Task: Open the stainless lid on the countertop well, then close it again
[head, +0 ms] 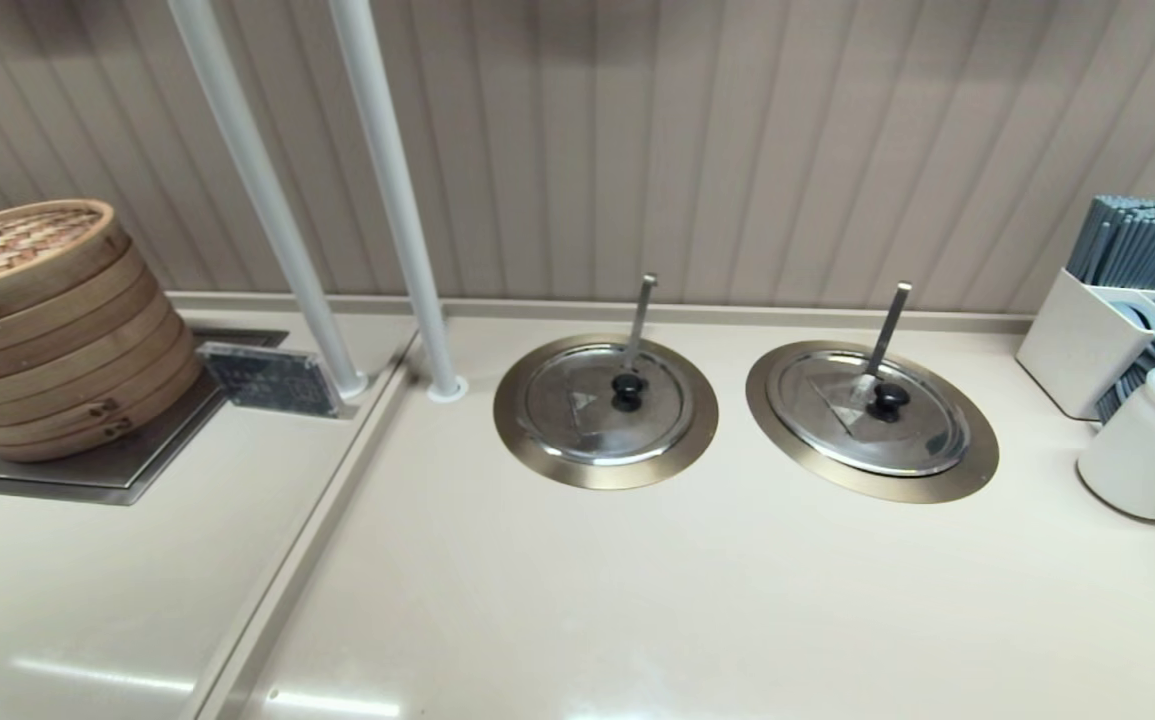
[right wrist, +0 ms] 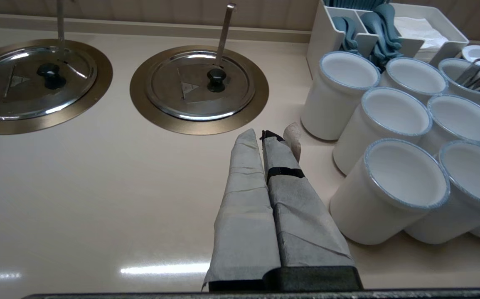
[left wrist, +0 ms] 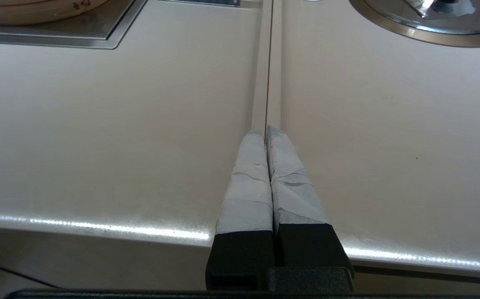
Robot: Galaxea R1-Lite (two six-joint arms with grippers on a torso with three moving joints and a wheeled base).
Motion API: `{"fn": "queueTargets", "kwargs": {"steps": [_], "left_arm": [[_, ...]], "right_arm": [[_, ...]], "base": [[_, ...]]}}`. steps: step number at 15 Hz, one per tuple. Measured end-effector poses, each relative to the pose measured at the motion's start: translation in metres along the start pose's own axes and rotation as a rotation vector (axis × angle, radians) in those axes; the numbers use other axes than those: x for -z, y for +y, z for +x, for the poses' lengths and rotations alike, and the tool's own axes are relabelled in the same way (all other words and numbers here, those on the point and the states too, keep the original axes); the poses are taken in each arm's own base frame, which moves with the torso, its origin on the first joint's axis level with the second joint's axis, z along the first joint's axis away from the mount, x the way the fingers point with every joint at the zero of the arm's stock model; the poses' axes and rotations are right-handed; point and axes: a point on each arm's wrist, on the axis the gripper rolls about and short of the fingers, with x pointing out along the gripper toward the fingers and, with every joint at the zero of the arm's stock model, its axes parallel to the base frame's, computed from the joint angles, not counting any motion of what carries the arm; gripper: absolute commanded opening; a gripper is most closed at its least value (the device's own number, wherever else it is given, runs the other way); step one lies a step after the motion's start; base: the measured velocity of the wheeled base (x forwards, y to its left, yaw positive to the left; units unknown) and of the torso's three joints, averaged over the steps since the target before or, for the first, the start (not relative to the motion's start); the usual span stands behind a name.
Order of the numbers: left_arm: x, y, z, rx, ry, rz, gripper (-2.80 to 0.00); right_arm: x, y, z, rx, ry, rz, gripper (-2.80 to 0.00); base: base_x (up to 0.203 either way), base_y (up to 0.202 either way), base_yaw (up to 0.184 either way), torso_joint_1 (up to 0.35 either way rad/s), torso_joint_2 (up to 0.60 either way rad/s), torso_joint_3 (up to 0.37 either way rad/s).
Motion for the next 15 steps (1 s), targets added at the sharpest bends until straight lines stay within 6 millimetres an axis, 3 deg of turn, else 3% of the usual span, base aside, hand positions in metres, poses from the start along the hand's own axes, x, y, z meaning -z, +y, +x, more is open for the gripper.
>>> {"fn": "queueTargets", "kwargs": {"steps": [2,3,6,8,15], "left_arm": [[0.000,0.000,0.000,0.000,0.000,0.000,-2.80],[0.000,0.000,0.000,-0.001,0.000,0.000,-2.80],[0.000,0.000,0.000,0.000,-0.001,0.000,-2.80],[0.000,0.000,0.000,0.000,-0.001,0.000,-2.80],[0.000,0.000,0.000,0.000,-0.001,0.000,-2.80]], "right_arm": [[0.037,-0.001,-0.025,0.014,-0.048,0.003,-2.80],[0.058,0.001,-0.026,0.024,-0.050,0.012,-2.80],[0.116,0.013,0.001,-0.046,-0.044,-0.014,-2.80],[0.144,0.020,0.015,-0.128,-0.058,-0.048,-2.80],[0.157,0.024,0.019,-0.210,-0.064,-0.004,-2.80]], "base": [[0.000,0.000,0.000,0.000,0.00,0.000],[0.000,0.000,0.000,0.000,0.00,0.000],[0.000,0.000,0.000,0.000,0.00,0.000],[0.000,0.000,0.000,0.000,0.00,0.000],[0.000,0.000,0.000,0.000,0.00,0.000]]}}
